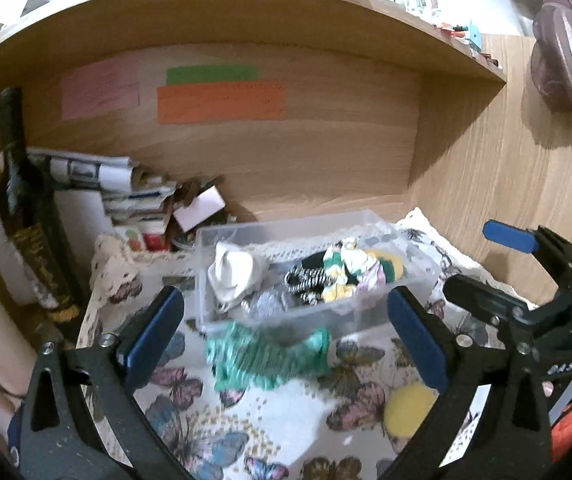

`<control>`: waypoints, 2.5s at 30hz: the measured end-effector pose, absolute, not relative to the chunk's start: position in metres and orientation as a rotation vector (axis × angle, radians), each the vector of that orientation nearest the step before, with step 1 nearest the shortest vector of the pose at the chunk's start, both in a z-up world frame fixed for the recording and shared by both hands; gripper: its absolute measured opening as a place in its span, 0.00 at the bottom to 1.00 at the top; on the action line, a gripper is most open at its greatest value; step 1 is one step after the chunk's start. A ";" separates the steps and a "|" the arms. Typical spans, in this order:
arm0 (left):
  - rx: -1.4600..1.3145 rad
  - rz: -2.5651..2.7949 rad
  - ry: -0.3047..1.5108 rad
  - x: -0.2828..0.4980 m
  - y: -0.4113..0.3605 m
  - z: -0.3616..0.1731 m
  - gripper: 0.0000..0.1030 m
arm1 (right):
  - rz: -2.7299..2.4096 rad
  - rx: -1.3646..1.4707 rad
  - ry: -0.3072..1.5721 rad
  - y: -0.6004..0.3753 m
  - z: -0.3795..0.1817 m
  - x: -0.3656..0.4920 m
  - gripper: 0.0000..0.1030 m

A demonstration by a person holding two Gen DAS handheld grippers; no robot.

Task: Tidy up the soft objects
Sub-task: 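Grasp the yellow felt ball with the right tool while the left tool grasps the green knit sock, then drop the felt ball into the box with the right tool while the left places the green sock in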

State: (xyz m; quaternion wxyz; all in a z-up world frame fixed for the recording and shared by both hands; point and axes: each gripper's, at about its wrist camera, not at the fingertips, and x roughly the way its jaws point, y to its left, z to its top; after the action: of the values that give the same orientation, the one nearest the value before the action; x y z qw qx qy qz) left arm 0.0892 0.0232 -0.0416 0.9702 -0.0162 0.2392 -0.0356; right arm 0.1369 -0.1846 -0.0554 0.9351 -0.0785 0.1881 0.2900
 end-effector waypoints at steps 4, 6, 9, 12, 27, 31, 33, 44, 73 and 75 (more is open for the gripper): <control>-0.047 -0.064 0.525 0.082 0.029 -0.055 1.00 | 0.630 -0.140 0.459 -0.180 -0.077 0.128 1.00; -0.052 -0.057 0.559 0.079 0.032 -0.065 1.00 | 0.651 -0.139 0.502 -0.175 -0.090 0.123 1.00; -0.072 -0.048 0.612 0.080 0.040 -0.079 1.00 | 0.664 -0.149 0.555 -0.170 -0.107 0.117 1.00; -0.100 -0.033 0.660 0.083 0.047 -0.092 1.00 | 0.674 -0.155 0.619 -0.167 -0.125 0.116 0.99; -0.173 -0.022 0.723 0.127 0.054 -0.109 1.00 | 0.677 -0.132 0.640 -0.187 -0.130 0.120 0.40; -0.159 -0.036 0.727 0.135 0.048 -0.111 0.75 | 0.655 -0.116 0.603 -0.192 -0.118 0.127 0.40; -0.149 -0.053 0.741 0.138 0.046 -0.114 0.65 | 0.646 -0.109 0.583 -0.194 -0.112 0.130 0.40; -0.100 -0.054 0.669 0.111 0.047 -0.100 0.27 | 0.643 -0.087 0.506 -0.189 -0.088 0.141 0.40; -0.065 -0.006 0.594 0.173 0.048 -0.077 0.32 | 0.601 -0.182 0.589 -0.112 -0.089 0.223 0.43; -0.048 -0.004 0.599 0.172 0.044 -0.078 0.44 | 0.589 -0.192 0.586 -0.113 -0.088 0.224 0.51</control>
State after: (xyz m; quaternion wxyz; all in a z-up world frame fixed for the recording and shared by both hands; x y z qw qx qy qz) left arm 0.1721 0.0444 -0.0781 0.9552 -0.0237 0.2951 -0.0022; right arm 0.2236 -0.1128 -0.0882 0.9104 -0.0931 0.2843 0.2858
